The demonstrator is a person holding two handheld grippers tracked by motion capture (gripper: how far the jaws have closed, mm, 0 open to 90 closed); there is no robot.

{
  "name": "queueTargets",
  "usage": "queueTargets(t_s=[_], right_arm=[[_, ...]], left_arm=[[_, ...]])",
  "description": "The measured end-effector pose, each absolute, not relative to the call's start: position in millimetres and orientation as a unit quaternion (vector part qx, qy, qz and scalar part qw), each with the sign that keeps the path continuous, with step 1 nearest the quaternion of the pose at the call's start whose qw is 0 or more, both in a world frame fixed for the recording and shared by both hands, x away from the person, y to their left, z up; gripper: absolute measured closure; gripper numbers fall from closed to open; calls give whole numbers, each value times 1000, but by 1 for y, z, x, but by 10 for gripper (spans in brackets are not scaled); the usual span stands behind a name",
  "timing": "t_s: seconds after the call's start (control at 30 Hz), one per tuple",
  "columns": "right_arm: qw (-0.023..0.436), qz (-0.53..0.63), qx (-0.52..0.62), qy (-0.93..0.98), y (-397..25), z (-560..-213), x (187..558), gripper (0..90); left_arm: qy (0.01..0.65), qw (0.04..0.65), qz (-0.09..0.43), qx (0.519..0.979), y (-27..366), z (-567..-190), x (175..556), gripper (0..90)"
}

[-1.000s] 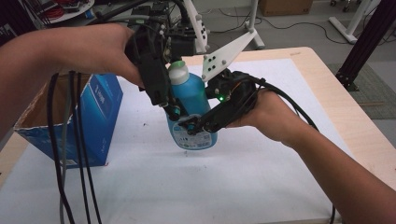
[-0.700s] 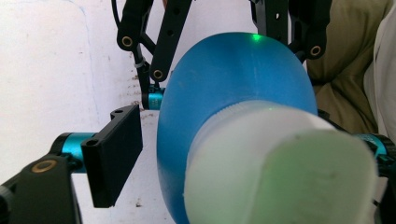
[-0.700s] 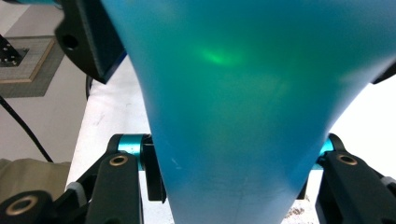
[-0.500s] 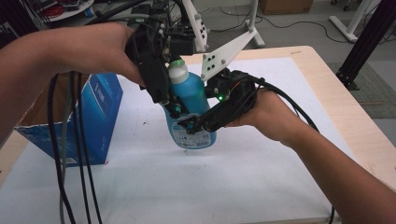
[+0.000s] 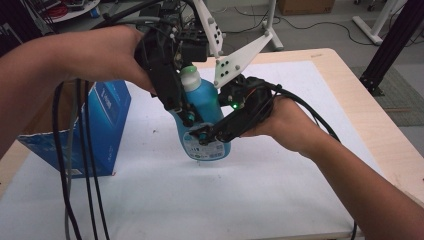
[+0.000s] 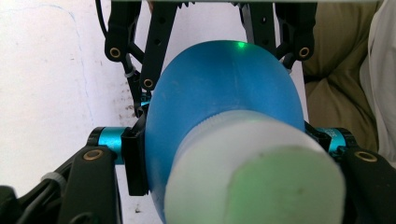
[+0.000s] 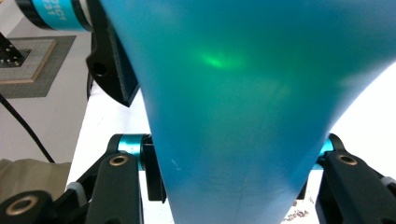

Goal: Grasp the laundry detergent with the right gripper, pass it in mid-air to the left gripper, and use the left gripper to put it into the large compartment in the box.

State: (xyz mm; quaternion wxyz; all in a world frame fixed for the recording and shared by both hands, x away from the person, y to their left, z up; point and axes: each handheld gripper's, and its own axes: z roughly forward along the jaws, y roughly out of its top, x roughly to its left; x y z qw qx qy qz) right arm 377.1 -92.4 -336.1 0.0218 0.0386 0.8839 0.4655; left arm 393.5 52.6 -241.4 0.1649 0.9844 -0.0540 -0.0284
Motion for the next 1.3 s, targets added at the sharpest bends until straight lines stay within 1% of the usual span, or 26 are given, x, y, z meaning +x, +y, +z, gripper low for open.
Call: queueTargets(t_s=[0.23,0.27,0.3,0.43,0.5,0.53,0.57,0.63,0.7,0.73,0.77,0.83,0.93,1.0,1.07,1.1,1.17,1.3], right_arm=[[16,467,36,883,-92,-335,375,460],[16,467,36,883,-92,-335,375,457],[8,470,38,882,-92,-335,374,449],[0,486,38,873,-95,-332,373,431],[-2,493,39,869,-98,-330,371,376],[0,497,42,867,-101,-328,370,305],[5,499,48,865,-103,-327,370,284],[9,497,55,866,-109,-325,368,208],[11,489,68,870,-116,-324,369,206],[12,485,74,872,-120,-323,369,171],[17,477,83,875,-123,-323,370,115],[21,461,101,881,-131,-321,372,115],[46,419,130,897,-142,-319,372,114],[55,390,122,911,-151,-317,370,115],[32,375,112,920,-162,-314,368,115],[28,365,113,924,-167,-313,367,115],[30,349,128,928,-177,-311,365,114],[28,322,121,939,-193,-312,359,114]], left_arm=[[-50,164,-31,985,53,-240,391,377],[-46,160,-39,985,52,-238,391,377],[-44,157,-42,986,51,-237,390,378],[-39,148,-44,987,48,-232,389,379],[-36,144,-44,988,50,-227,389,380],[-32,144,-43,988,51,-225,389,380],[-31,142,-41,989,52,-223,389,380],[-25,139,-39,989,56,-218,390,380],[-18,139,-38,989,59,-213,390,380],[-15,139,-36,989,60,-209,390,380],[-9,139,-34,990,62,-206,390,380],[1,138,-29,990,65,-200,390,380],[36,146,-23,988,71,-188,394,379],[55,146,-13,988,75,-181,397,379],[72,142,0,987,79,-175,398,379],[79,137,6,987,81,-172,399,379],[91,137,13,986,85,-167,401,379],[117,140,21,983,93,-155,402,379]])
